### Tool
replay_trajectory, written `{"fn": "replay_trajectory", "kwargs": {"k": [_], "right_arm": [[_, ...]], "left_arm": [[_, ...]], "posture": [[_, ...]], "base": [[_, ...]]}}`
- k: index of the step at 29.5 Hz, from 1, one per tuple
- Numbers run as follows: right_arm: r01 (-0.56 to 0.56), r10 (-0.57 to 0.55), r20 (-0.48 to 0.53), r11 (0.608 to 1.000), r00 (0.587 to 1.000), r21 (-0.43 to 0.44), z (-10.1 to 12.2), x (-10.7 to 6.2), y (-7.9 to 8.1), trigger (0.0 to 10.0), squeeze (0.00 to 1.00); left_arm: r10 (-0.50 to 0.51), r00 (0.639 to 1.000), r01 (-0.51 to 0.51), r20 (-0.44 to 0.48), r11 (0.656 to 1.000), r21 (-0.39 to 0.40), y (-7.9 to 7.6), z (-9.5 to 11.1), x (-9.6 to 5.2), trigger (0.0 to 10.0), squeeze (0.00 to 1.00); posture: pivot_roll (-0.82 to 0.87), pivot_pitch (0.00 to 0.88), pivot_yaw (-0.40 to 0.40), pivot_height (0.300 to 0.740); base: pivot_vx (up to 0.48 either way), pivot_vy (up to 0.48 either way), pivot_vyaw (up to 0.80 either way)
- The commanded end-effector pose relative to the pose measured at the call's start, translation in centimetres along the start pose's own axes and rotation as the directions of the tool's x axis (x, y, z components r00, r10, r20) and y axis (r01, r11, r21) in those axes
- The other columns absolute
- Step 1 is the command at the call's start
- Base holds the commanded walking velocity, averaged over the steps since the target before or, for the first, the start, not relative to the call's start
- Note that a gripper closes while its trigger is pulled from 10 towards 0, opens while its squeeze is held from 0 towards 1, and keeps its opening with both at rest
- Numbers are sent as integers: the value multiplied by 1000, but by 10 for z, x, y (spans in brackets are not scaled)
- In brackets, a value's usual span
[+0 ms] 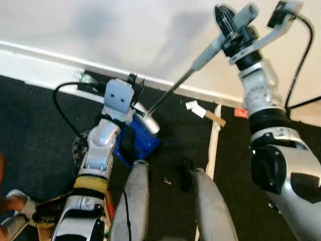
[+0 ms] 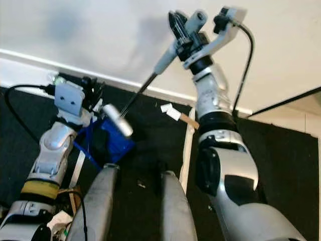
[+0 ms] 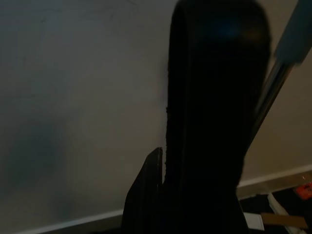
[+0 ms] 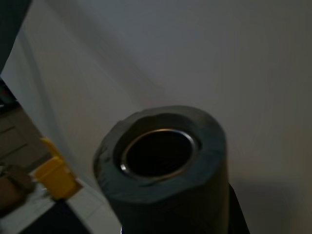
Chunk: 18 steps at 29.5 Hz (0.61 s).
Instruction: Sweep floor
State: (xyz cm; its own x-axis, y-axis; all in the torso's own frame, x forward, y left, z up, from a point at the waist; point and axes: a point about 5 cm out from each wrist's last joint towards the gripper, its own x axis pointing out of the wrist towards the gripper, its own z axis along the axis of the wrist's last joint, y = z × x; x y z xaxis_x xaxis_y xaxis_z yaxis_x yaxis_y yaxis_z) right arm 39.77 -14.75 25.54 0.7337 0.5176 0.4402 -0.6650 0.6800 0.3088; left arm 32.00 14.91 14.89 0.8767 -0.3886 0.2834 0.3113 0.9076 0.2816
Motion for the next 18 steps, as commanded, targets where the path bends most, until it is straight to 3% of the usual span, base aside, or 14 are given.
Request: {"fn": "replay_trajectory", "kwargs": {"k": [1, 9, 10, 11, 14, 18], "right_arm": [[11, -10, 33, 999, 999, -33, 9, -5, -3, 10000, 0], [109, -123, -80, 982, 989, -156, -14, -26, -17, 10000, 0], [162, -189, -138, 969, 972, -185, -33, -39, -23, 10000, 0], [162, -189, -138, 969, 972, -185, -33, -39, -23, 10000, 0], [289, -327, -207, 938, 922, -192, -62, -65, -33, 10000, 0], [358, -400, -246, 912, 883, -201, -80, -81, -37, 10000, 0]], "left_arm": [[-20, 1000, 18, -14, 985, -170, -31, -14, -1, 10000, 0], [-25, 1000, 21, -18, 982, -188, -34, -19, 3, 10000, 0], [-18, 1000, 13, -20, 979, -203, -33, -22, 5, 10000, 0], [-18, 1000, 13, -20, 979, -203, -33, -22, 5, 10000, 0], [0, 1000, -6, -24, 974, -228, -30, -25, 7, 10000, 0], [17, 999, -23, -28, 968, -248, -29, -26, 9, 10000, 0]], "posture": [[104, 233, -117, 740], [96, 178, -100, 740], [90, 146, -93, 740], [90, 146, -93, 740], [86, 115, -84, 740], [89, 102, -79, 740]], "base": [[0, 0, 0], [0, 0, 0], [0, 0, 0], [0, 0, 0], [0, 0, 0], [0, 0, 0]]}}
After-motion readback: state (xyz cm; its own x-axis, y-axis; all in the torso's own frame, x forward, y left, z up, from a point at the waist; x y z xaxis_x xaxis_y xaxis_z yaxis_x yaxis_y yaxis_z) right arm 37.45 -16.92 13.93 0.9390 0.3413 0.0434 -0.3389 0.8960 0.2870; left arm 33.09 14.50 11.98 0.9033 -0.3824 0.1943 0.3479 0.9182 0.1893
